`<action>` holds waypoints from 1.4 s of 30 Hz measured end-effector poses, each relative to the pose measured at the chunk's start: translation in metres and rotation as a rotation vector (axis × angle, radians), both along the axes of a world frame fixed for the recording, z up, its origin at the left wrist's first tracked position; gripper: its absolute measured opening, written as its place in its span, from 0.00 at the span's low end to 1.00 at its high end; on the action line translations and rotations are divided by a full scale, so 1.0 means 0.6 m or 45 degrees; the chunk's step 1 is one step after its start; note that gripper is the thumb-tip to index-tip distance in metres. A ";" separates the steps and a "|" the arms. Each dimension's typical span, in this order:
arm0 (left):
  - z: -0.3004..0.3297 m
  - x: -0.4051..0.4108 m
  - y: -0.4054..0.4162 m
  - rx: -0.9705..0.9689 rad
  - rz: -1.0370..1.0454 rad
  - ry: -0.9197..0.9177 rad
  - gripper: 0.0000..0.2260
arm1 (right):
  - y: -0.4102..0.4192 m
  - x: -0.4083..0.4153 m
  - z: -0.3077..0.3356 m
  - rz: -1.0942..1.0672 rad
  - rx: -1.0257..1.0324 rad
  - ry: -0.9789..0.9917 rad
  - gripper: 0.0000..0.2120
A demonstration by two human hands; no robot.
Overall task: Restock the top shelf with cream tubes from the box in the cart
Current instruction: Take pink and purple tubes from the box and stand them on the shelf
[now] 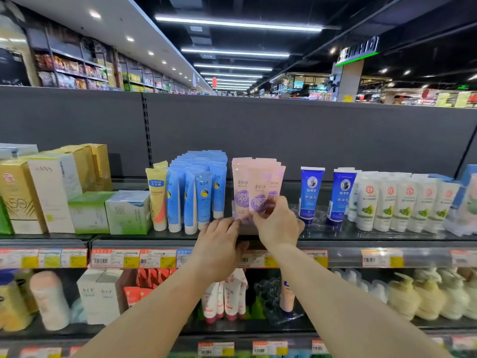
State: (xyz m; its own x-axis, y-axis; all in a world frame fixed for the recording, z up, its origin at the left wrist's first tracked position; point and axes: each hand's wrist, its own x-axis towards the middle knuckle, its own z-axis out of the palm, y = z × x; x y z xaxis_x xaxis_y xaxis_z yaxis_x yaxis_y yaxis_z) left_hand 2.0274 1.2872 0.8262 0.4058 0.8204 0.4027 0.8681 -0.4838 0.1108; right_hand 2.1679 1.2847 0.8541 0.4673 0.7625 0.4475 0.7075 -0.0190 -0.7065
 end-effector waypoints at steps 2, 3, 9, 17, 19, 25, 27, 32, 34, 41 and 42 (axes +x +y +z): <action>0.000 -0.001 0.000 -0.002 -0.005 -0.014 0.25 | -0.002 0.003 0.000 -0.003 -0.019 -0.007 0.20; 0.001 0.000 0.000 -0.005 -0.008 -0.020 0.25 | -0.003 0.005 -0.001 -0.003 -0.036 -0.022 0.19; 0.004 0.000 -0.005 -0.039 -0.006 -0.035 0.25 | -0.009 0.027 -0.020 -0.011 -0.077 -0.094 0.18; 0.009 0.009 -0.014 -0.167 0.058 -0.004 0.28 | -0.041 0.058 -0.038 -0.044 -0.106 -0.238 0.10; 0.012 0.010 -0.015 -0.183 0.061 -0.008 0.28 | -0.042 0.058 -0.041 -0.040 -0.088 -0.229 0.10; 0.015 0.011 -0.015 -0.209 0.067 0.038 0.30 | -0.038 0.060 -0.041 -0.027 -0.091 -0.158 0.08; 0.016 0.014 -0.012 -0.225 0.077 0.066 0.30 | -0.039 0.060 -0.041 -0.004 -0.096 -0.144 0.08; -0.001 0.017 -0.013 0.041 0.135 -0.061 0.29 | -0.055 0.094 -0.043 -0.008 -0.059 -0.120 0.10; -0.005 0.038 -0.018 0.217 0.110 -0.211 0.24 | -0.067 0.134 -0.046 -0.063 -0.034 -0.129 0.09; 0.024 0.208 -0.058 0.122 0.047 -0.175 0.23 | -0.098 0.280 -0.042 -0.072 -0.177 -0.409 0.14; 0.028 0.228 -0.057 0.048 0.101 -0.127 0.24 | -0.099 0.293 -0.039 -0.029 -0.222 -0.448 0.16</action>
